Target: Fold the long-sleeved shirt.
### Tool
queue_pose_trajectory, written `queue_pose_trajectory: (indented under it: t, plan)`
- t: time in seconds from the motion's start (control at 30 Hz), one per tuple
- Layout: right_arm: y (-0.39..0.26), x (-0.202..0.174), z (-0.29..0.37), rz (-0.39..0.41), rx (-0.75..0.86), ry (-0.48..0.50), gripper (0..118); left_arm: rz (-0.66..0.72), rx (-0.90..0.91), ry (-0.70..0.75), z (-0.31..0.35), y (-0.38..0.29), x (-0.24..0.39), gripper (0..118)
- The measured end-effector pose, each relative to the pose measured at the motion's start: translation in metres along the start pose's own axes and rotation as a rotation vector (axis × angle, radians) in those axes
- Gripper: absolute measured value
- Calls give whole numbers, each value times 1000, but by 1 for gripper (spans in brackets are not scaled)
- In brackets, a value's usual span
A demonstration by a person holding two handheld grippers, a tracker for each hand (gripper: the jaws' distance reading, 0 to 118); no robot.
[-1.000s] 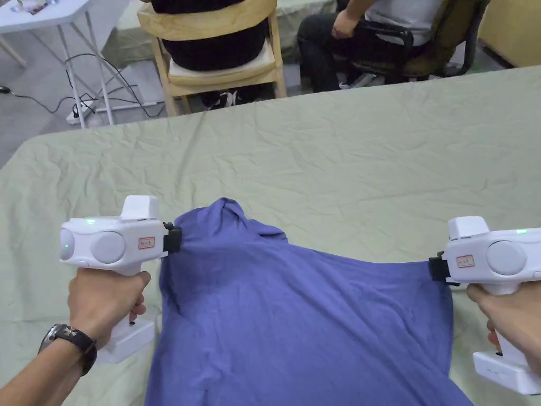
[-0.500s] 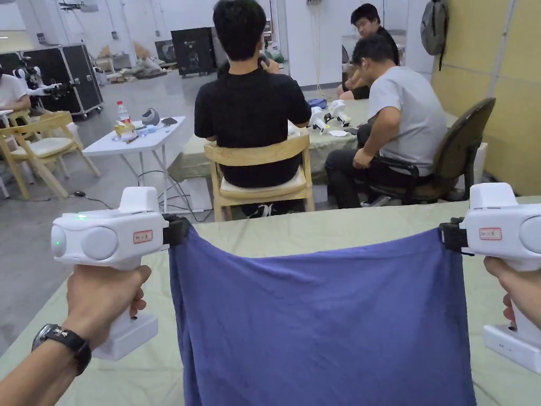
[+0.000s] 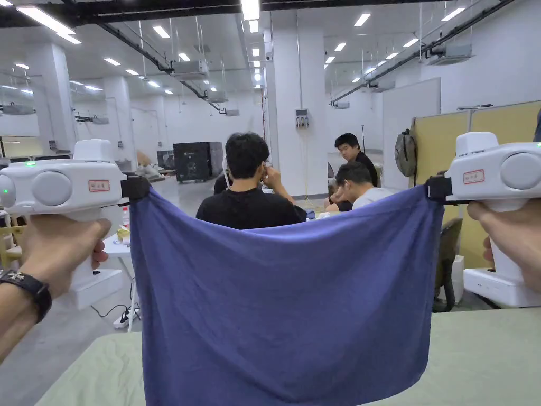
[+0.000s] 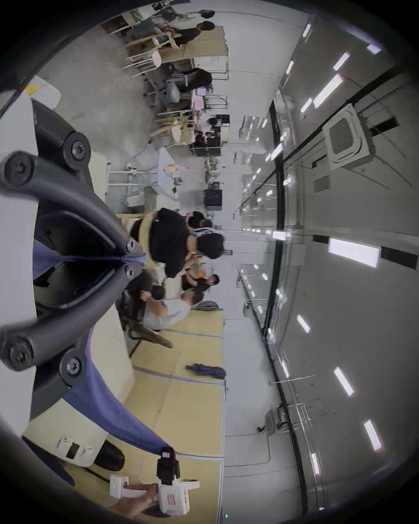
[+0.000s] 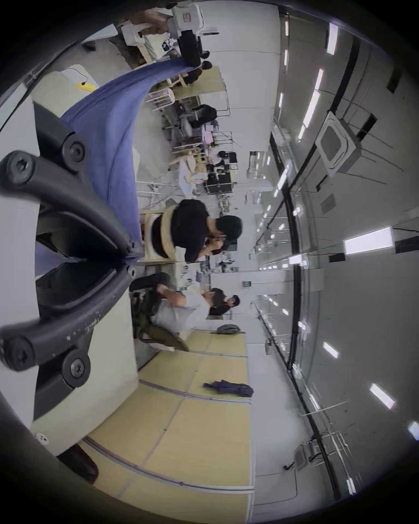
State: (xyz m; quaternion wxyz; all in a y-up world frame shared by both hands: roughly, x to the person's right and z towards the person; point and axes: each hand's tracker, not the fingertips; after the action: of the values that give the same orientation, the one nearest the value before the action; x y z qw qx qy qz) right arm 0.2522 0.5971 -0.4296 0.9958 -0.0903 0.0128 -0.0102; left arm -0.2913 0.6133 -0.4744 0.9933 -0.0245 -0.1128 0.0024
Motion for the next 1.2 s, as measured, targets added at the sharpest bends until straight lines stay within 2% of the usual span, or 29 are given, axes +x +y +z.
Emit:
queue_pose_trajectory:
  t: [0.27, 0.47, 0.57, 0.83, 1.2]
  plan:
    - [108, 2, 32, 30, 127, -31, 2, 1, 105, 19, 16, 96, -2, 0]
    - [165, 7, 55, 29, 190, -61, 2, 5, 153, 7, 23, 147, 5, 0]
    - [184, 13, 63, 2, 212, -62, 2, 20, 175, 2, 25, 166, 10, 0]
    - [199, 28, 70, 0, 236, -95, 2, 12, 215, -15, 25, 188, 24, 0]
    - [185, 27, 24, 34, 218, -102, 2, 11, 190, 9, -17, 166, 16, 0]
